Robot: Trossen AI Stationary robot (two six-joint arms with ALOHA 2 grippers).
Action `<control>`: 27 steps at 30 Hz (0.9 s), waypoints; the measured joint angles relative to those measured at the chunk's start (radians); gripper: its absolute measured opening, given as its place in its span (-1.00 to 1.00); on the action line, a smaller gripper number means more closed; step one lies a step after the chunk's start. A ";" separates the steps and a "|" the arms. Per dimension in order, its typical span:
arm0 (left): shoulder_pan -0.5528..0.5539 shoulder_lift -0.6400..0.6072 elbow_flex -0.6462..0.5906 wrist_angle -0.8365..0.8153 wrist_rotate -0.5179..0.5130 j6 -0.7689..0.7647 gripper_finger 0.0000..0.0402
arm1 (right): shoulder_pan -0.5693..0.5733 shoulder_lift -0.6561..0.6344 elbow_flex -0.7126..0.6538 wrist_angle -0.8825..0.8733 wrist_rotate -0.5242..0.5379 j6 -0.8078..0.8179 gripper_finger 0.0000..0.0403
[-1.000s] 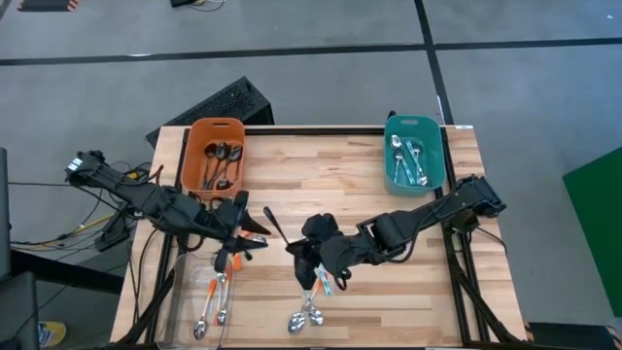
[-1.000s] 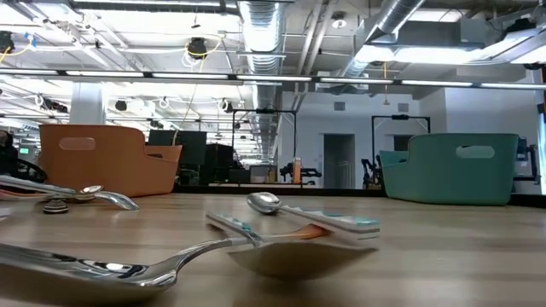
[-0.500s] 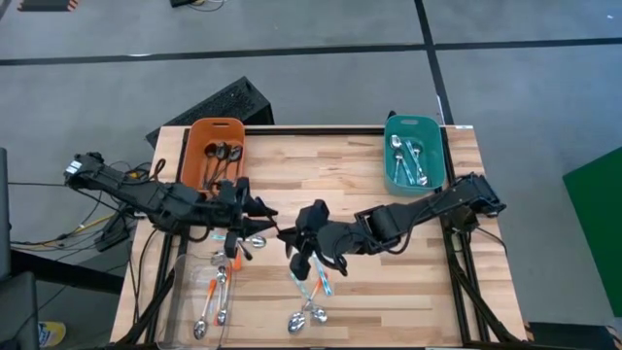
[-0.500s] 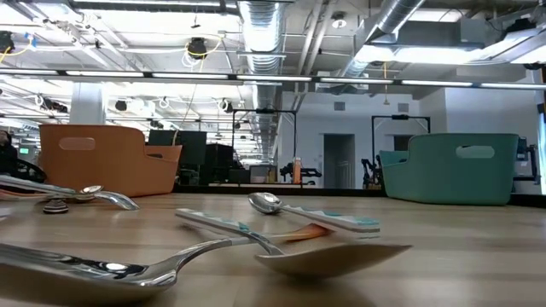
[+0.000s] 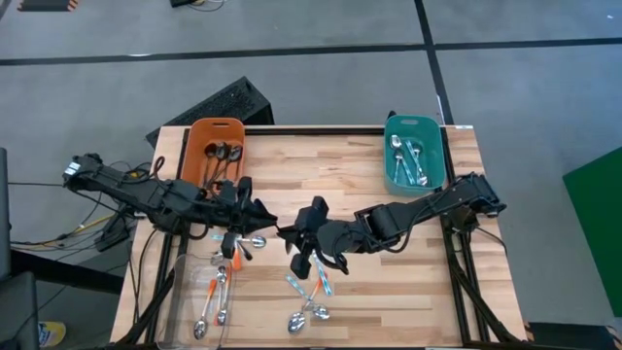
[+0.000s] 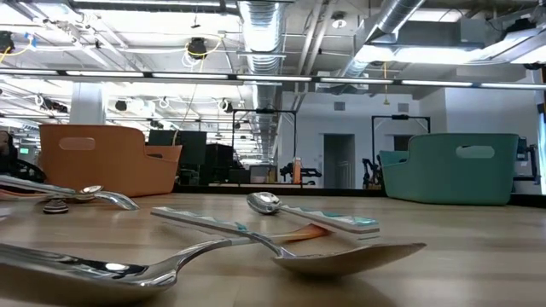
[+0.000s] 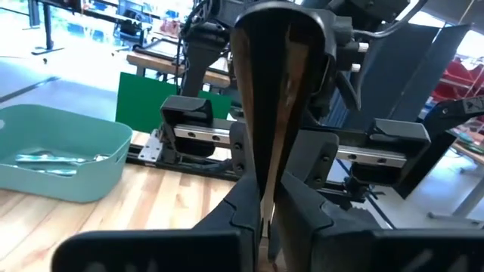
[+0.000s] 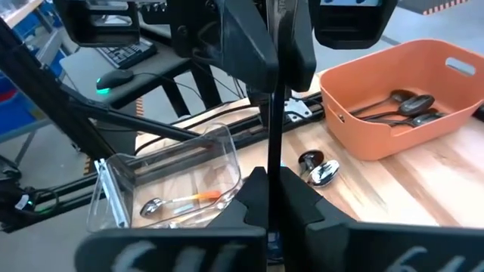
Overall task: Sort silverware by color (type)
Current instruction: Put the black spoon into the orange bin
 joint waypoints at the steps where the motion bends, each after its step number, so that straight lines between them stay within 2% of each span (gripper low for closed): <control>1: 0.002 -0.001 0.000 0.000 0.001 0.003 -0.95 | 0.000 0.000 0.000 0.001 0.001 -0.010 -0.90; 14: 0.019 -0.021 0.000 -0.009 0.044 0.047 -0.98 | -0.017 0.000 0.000 0.011 -0.003 -0.049 -0.90; 20: 0.021 -0.023 0.000 -0.002 0.053 0.053 -0.78 | -0.014 0.000 0.000 0.016 -0.026 -0.044 -0.89; 24: 0.021 -0.051 0.000 -0.026 0.051 0.049 -0.94 | -0.013 0.000 0.000 0.029 -0.026 0.000 -0.75; 27: 0.021 -0.084 0.000 -0.084 0.046 0.031 -0.96 | -0.022 0.000 0.000 0.036 -0.025 0.017 -0.57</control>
